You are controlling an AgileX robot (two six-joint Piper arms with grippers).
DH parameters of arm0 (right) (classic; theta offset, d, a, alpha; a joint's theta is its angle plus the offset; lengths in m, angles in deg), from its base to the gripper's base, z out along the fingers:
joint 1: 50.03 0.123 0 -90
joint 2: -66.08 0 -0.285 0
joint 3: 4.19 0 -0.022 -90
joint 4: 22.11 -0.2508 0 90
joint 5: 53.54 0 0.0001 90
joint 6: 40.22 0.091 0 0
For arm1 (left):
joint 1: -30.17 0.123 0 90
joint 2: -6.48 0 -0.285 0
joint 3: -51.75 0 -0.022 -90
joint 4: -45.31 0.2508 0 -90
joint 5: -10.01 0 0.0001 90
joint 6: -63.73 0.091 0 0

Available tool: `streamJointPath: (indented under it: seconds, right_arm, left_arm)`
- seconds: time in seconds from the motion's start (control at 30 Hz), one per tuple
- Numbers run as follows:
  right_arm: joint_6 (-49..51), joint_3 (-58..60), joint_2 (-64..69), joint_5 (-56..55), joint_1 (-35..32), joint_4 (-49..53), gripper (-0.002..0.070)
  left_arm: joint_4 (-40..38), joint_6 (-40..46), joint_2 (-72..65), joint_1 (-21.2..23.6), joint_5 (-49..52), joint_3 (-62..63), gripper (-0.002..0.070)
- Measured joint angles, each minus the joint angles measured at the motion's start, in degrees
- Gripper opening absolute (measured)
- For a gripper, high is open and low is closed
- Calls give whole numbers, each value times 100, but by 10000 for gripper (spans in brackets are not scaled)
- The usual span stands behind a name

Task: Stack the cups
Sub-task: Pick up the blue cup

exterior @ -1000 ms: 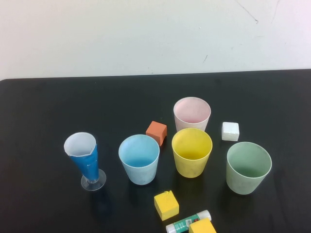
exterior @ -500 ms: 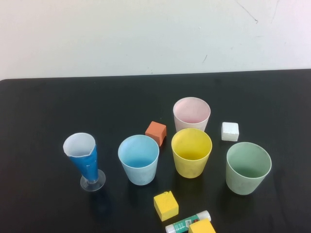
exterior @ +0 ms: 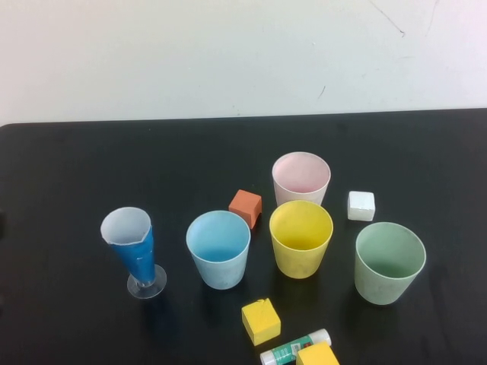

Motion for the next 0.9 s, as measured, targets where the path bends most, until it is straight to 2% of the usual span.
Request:
streamJointPath:
  seconds: [0.2,0.43,0.53,0.63,0.7,0.8,0.9]
  right_arm:
    - [-471,0,0,59,0,-399,10]
    - [-608,0,0,82,0,-489,10]
    - [-631,0,0,82,0,-489,10]
    - [-648,0,0,82,0,-503,10]
    - [-673,0,0,82,0,-533,10]
    - [-683,0,0,86,0,-546,10]
    - [-695,0,0,99,0,-564,10]
  left_arm:
    - [717,15,-1662,-866,1124,1363,-1]
    - [1375,-23,-3561,-2101,2428,2947,-1]
    - [1758,-184,-4238,-2432,2729,3477,22]
    - [1897,-380,-4895,-2529,2860,3855,123]
    - [1886,-452,-5258,-2565,2873,4034,224]
    - [1906,-599,-5787,-2568,2873,4241,424]
    - [1928,-665,-6231,-2568,2862,4395,538]
